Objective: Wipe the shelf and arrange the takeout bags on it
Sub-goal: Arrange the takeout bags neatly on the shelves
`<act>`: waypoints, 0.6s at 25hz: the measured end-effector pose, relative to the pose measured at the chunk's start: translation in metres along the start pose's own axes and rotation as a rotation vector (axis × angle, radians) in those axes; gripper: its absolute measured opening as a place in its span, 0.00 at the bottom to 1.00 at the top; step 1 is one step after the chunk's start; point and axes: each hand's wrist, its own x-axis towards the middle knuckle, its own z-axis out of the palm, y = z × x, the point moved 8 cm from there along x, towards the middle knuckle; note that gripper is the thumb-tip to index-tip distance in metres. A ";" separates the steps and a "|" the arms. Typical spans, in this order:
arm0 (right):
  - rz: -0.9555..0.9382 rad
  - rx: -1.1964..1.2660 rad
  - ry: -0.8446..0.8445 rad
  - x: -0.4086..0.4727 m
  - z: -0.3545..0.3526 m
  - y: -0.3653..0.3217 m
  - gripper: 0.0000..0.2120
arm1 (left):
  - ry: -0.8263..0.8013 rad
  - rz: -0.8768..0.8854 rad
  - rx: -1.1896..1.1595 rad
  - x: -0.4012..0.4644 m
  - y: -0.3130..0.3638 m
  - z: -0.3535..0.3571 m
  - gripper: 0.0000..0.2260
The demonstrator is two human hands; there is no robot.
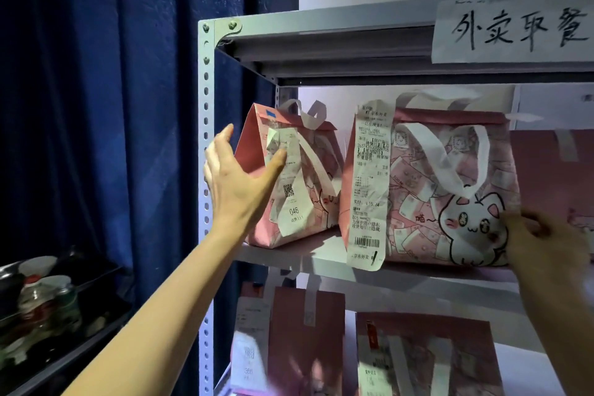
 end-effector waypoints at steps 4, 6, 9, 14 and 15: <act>-0.073 -0.015 0.028 -0.010 -0.001 -0.014 0.18 | -0.130 -0.195 0.015 0.034 -0.005 0.026 0.50; -0.085 -0.012 0.047 -0.012 -0.005 -0.016 0.13 | -0.103 -0.221 0.101 0.040 -0.006 0.029 0.40; -0.075 -0.077 0.094 -0.008 -0.013 -0.012 0.09 | -0.052 -0.119 0.083 0.043 0.002 0.026 0.14; -0.078 -0.136 0.144 -0.007 -0.011 -0.009 0.10 | 0.100 0.020 0.020 0.023 0.037 -0.027 0.08; -0.079 -0.147 0.147 -0.008 -0.010 -0.012 0.10 | 0.145 0.045 0.022 0.018 0.044 -0.043 0.07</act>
